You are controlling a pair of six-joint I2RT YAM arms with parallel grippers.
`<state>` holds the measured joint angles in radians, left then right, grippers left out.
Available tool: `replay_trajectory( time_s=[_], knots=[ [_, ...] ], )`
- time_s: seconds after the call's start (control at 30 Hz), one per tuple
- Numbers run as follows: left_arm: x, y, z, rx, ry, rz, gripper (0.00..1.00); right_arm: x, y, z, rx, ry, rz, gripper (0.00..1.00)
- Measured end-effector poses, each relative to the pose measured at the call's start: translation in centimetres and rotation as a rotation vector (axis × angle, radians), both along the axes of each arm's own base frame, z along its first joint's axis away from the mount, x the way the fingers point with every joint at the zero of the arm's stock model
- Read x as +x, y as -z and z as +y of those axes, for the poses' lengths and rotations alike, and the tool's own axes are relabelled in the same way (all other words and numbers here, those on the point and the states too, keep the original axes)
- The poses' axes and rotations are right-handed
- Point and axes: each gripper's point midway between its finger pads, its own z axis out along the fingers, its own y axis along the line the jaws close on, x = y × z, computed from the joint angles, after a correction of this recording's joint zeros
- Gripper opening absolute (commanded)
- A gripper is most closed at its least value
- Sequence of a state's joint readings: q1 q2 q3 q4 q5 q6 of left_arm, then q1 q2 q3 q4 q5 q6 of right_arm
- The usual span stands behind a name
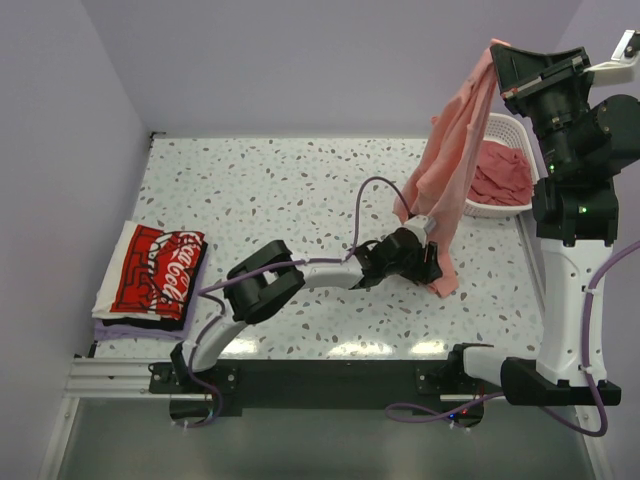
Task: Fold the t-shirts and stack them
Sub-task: Flatten the tshirt out
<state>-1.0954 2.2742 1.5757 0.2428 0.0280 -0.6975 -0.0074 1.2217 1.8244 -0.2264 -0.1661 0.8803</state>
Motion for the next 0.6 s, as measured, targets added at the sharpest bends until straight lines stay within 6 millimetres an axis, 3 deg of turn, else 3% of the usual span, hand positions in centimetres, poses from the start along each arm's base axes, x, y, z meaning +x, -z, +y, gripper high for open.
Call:
replay_trajectory(
  time_s=[0.23, 0.6],
  knots=[
    [0.5, 0.1, -0.7, 0.008, -0.007, 0.005, 0.57, -0.1, 0.0, 0.0, -0.001, 0.001, -0.001, 0.00],
    [0.3, 2.0, -0.4, 0.031, -0.029, 0.055, 0.54, -0.6, -0.1, -0.2, 0.002, 0.015, -0.005, 0.00]
  ],
)
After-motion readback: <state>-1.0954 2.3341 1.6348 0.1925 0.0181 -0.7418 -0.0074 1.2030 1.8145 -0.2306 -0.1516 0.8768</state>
